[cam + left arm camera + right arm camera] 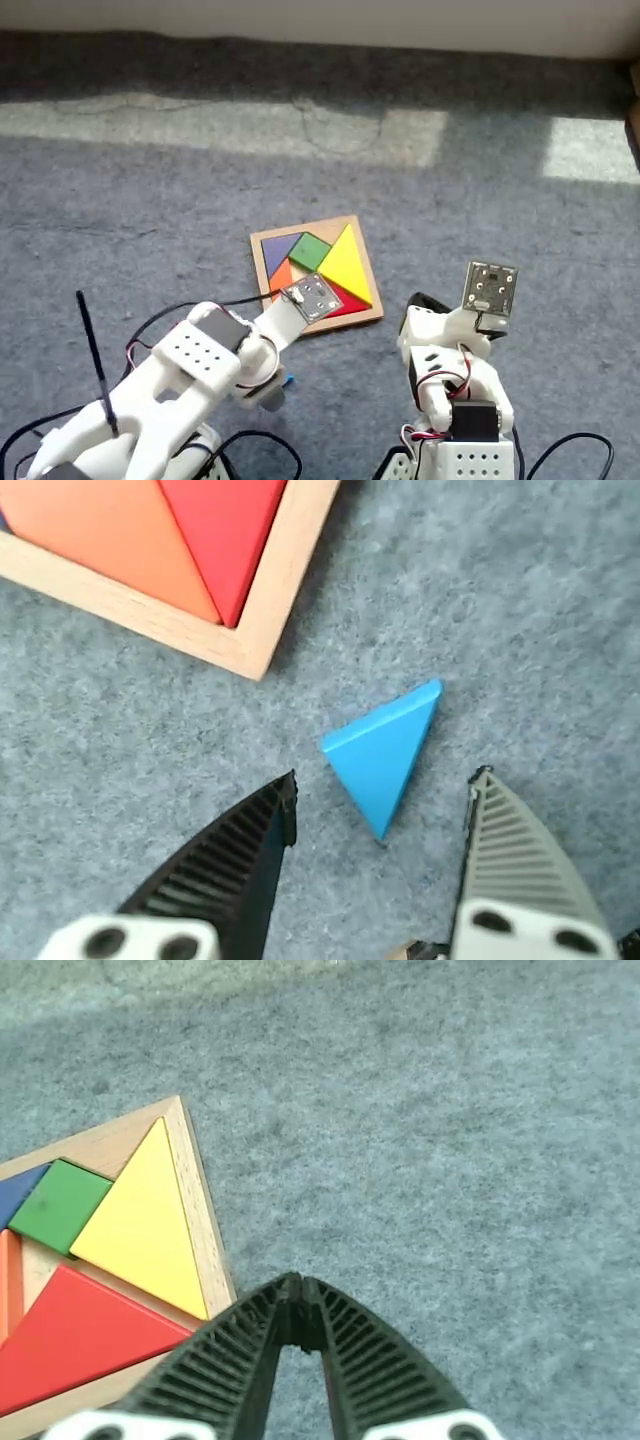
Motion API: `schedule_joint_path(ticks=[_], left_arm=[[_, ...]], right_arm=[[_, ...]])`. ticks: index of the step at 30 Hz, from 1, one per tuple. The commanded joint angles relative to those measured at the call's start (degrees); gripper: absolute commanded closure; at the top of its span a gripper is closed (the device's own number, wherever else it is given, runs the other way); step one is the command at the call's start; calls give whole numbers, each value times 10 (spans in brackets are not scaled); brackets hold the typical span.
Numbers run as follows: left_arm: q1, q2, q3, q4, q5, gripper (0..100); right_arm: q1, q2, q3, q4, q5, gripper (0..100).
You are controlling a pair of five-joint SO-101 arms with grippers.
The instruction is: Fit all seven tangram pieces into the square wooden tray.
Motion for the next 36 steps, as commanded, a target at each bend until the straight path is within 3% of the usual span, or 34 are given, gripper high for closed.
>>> schedule_joint_path(ticks=[1, 13, 25, 31, 36], left_arm=[[15, 46, -51, -9, -5, 720], [37, 156, -118, -22, -4, 723], [37, 197, -138, -21, -2, 861], [41, 197, -138, -21, -2, 989], [36, 189, -143, -21, -2, 993]], right_arm=[[6, -7, 80, -14, 6, 993], [6, -7, 80, -13, 6, 993], [6, -7, 80, -13, 6, 993], [6, -7, 80, -13, 6, 993], [6, -7, 80, -13, 6, 993]])
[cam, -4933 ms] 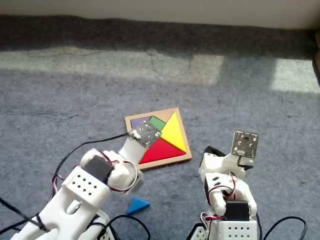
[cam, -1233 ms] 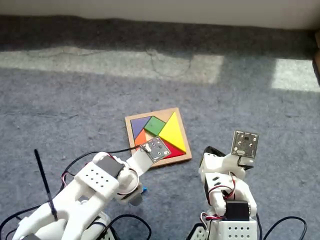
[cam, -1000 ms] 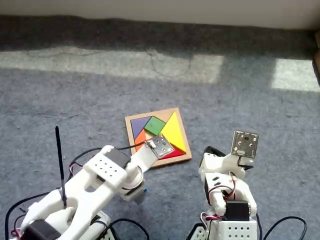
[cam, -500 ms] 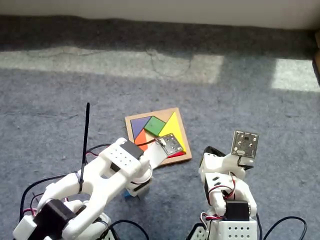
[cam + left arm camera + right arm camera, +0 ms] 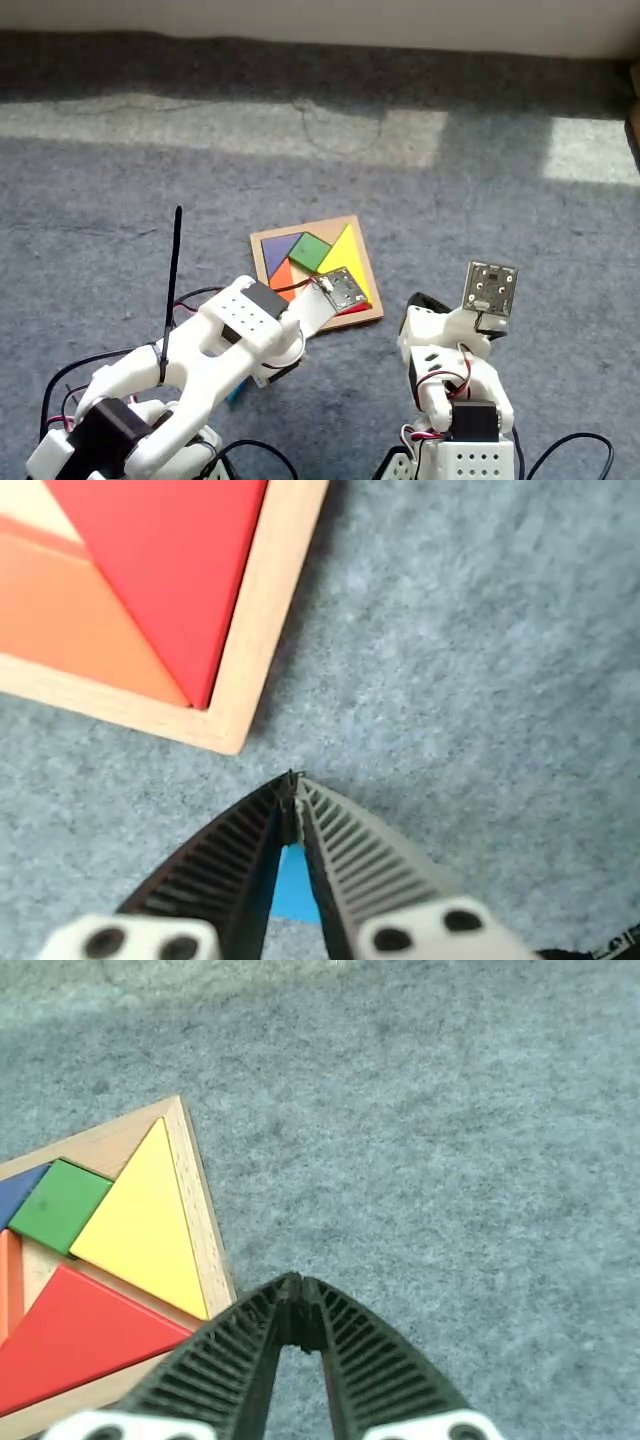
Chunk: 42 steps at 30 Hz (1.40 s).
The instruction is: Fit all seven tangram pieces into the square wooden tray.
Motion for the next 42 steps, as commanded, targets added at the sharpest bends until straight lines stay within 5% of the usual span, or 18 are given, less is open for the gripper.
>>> schedule_joint_path(ticks=[1, 7, 14, 20, 42], left_arm=[[1, -20, -28, 1, -4, 994], [0, -180, -34, 101, -3, 967], [-130, -310, 70, 101, -3, 703], [-206, -312, 166, 17, -5, 734], [-194, -311, 197, -3, 3, 787]], right_arm=[[6, -7, 80, -13, 6, 993], [6, -7, 80, -13, 6, 993], [6, -7, 80, -13, 6, 993], [6, -7, 80, -13, 6, 993], [7, -7, 80, -12, 6, 993]])
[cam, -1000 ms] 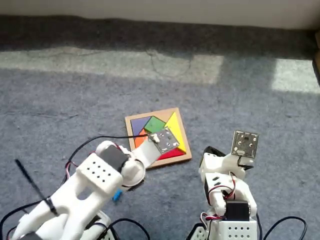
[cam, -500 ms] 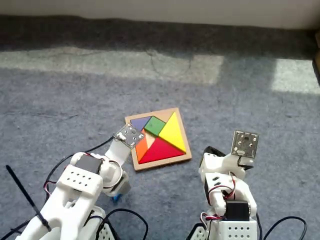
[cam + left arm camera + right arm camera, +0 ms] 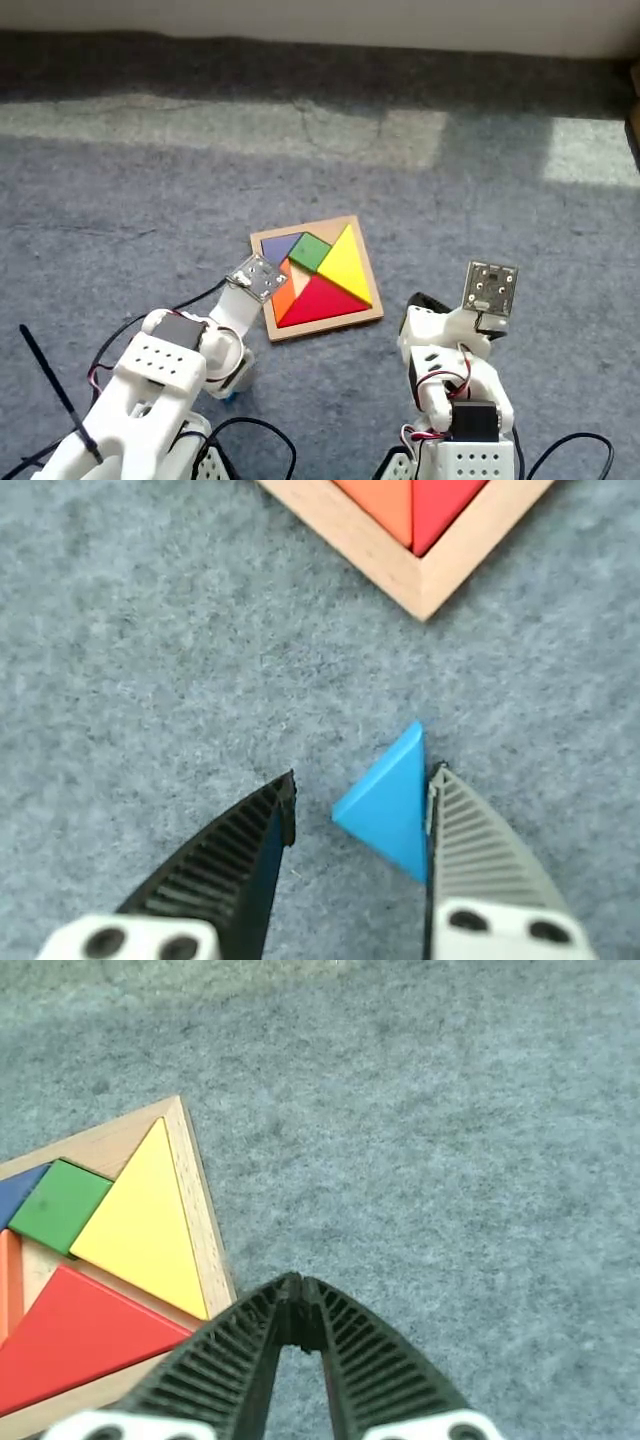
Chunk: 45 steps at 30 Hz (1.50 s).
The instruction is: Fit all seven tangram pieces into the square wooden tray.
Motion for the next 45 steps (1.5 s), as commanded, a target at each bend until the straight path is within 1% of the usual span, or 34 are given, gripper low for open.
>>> schedule_joint_path(ticks=[1, 13, 18, 23, 29, 33, 36, 39, 41, 43, 45], left_arm=[[-2, -6, 0, -10, 16, 795], [-1, -6, 3, -11, 24, 927], [41, -8, -4, -11, 26, 992], [73, -8, -48, -24, 27, 993], [55, -10, -130, -16, 27, 993], [12, -11, -196, 55, 25, 990], [-44, -11, -256, 131, 14, 989], [-109, -11, -298, 193, -52, 989], [-152, -11, -307, 218, -85, 989], [-186, -7, -298, 241, -125, 980], [-216, -8, -266, 254, -186, 937]], right_arm=[[7, -7, 80, -12, 6, 993], [7, -7, 80, -12, 6, 993], [7, -7, 80, -12, 6, 993], [7, -7, 80, -12, 6, 993], [7, -7, 80, -12, 6, 993], [7, -7, 80, -12, 6, 993], [7, -7, 80, -12, 6, 993], [7, -7, 80, -12, 6, 993], [7, -7, 80, -12, 6, 993], [7, -7, 80, -12, 6, 993], [7, -7, 80, -12, 6, 993]])
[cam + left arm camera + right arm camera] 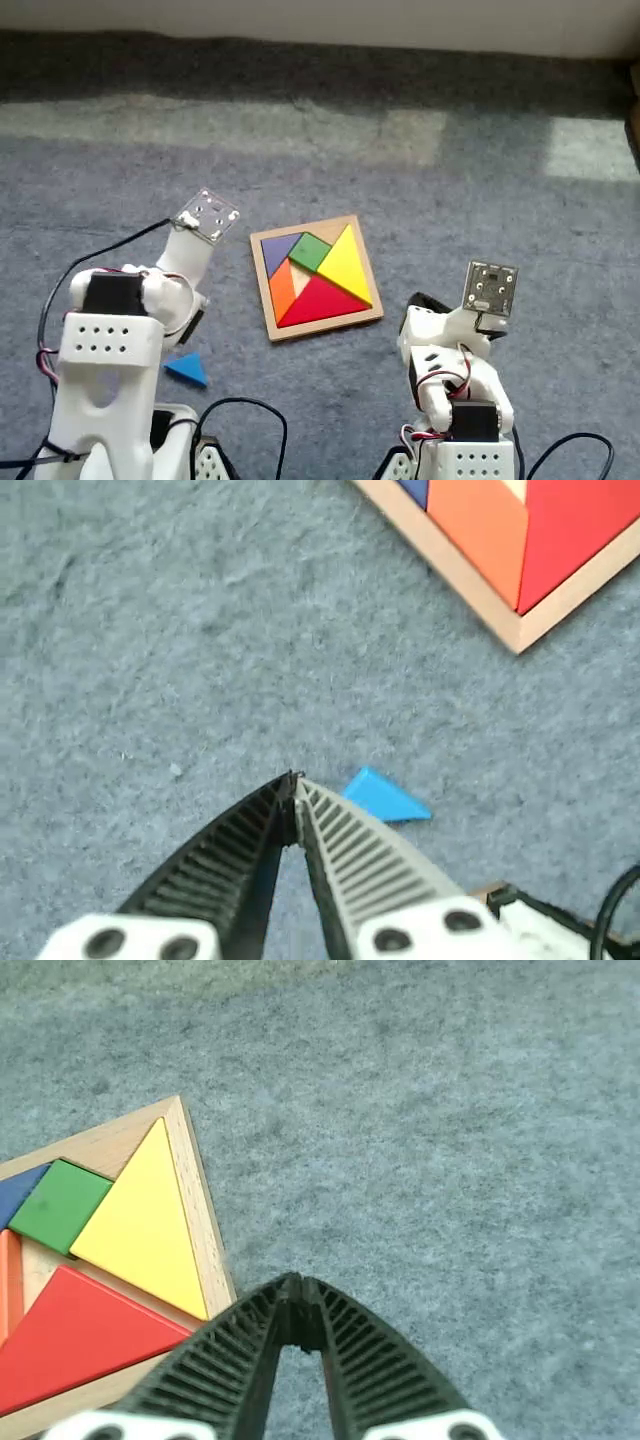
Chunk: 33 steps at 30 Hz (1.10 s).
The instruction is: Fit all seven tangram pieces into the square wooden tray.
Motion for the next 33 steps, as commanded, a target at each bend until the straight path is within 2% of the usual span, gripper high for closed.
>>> schedule_joint_path(ticks=[1, 3, 6, 9, 12, 15, 20, 23, 27, 30, 33], left_arm=[[-62, -7, 29, 23, -103, 914], [-98, -6, 76, 9, -155, 888], [-127, -6, 152, -56, -226, 889], [-117, -7, 228, -116, -282, 889], [-73, -8, 279, -192, -284, 901], [-4, -9, 285, -242, -232, 910], [131, -9, 284, -372, -76, 909], [163, -9, 250, -409, -4, 909], [116, -10, 160, -337, 61, 909], [42, -10, 103, -259, 93, 908], [-43, -10, 91, -226, 106, 906]], right_arm=[[7, -7, 80, -12, 6, 993], [7, -6, 80, -12, 6, 993], [7, -6, 80, -12, 6, 993], [7, -6, 80, -12, 6, 993], [7, -6, 80, -12, 6, 993], [7, -6, 80, -12, 6, 993], [7, -6, 80, -12, 6, 993], [7, -6, 80, -12, 6, 993], [7, -7, 80, -13, 6, 993], [7, -7, 80, -13, 6, 993], [7, -7, 80, -15, 6, 993]])
